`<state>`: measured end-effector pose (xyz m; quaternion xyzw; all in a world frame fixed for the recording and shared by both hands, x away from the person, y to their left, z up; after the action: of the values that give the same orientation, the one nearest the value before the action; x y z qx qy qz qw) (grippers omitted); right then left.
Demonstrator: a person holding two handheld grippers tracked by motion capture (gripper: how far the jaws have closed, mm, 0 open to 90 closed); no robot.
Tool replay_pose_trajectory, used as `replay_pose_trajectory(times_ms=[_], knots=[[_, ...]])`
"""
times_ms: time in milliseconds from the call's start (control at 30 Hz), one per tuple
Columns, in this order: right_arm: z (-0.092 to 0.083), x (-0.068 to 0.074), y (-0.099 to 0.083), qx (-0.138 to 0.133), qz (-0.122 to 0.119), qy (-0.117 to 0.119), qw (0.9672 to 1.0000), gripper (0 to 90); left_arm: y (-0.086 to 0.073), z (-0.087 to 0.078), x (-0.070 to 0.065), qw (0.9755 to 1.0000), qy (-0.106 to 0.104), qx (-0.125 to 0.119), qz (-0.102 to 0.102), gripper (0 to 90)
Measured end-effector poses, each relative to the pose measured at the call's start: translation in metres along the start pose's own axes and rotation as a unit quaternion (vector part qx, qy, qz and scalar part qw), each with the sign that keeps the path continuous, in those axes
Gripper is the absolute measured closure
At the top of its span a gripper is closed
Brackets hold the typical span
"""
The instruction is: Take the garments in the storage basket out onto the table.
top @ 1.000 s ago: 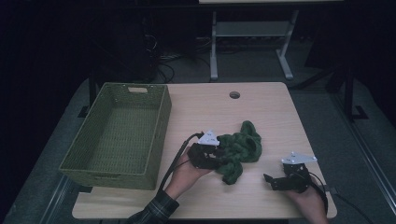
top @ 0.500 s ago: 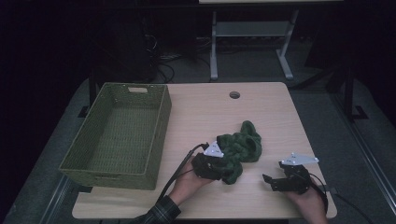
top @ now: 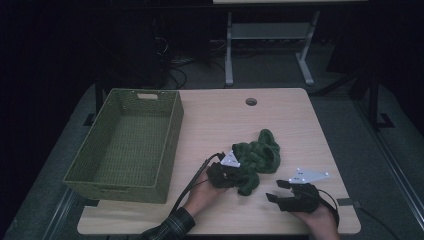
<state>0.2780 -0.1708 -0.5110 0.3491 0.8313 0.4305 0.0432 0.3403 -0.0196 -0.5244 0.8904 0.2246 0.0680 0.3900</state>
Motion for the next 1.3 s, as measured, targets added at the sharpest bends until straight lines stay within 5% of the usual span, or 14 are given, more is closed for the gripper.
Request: replay_pose_trajectory(times_ms=[400, 600, 833, 1000, 1300], knots=[[0.032, 0.037, 0.011, 0.012, -0.046, 0.033, 0.9983, 50.5, 0.0, 0.001, 0.0, 1.0, -0.004, 0.002, -0.005, 83.8], [0.044, 0.036, 0.017, 0.016, -0.044, 0.026, 0.9986, 56.8, 0.0, 0.001, 0.0, 1.0, -0.005, 0.002, -0.006, 83.8], [0.053, 0.033, 0.02, 0.024, -0.041, 0.029, 0.9985, 83.4, 0.0, 0.001, 0.0, 1.0, -0.004, 0.003, -0.005, 83.7], [0.048, 0.033, 0.022, 0.018, -0.041, 0.033, 0.9984, 85.9, 0.001, -0.001, -0.001, 1.0, -0.004, 0.003, 0.005, 85.6], [0.027, 0.02, 0.026, -0.007, -0.034, 0.029, 0.999, 85.9, 0.008, -0.011, 0.0, 0.9995, -0.017, -0.021, -0.016, 86.8]])
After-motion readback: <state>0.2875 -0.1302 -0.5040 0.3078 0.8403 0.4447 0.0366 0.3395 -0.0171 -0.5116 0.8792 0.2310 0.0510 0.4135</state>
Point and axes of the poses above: each handheld gripper's, and its own axes: z roughly forward along the jaws, y roughly out of its top, x roughly to its left, the point moved 8 cm from there along z, roughly forward along the jaws, and after that the axes turned 6 degrees about y, right-handed, at the moved point
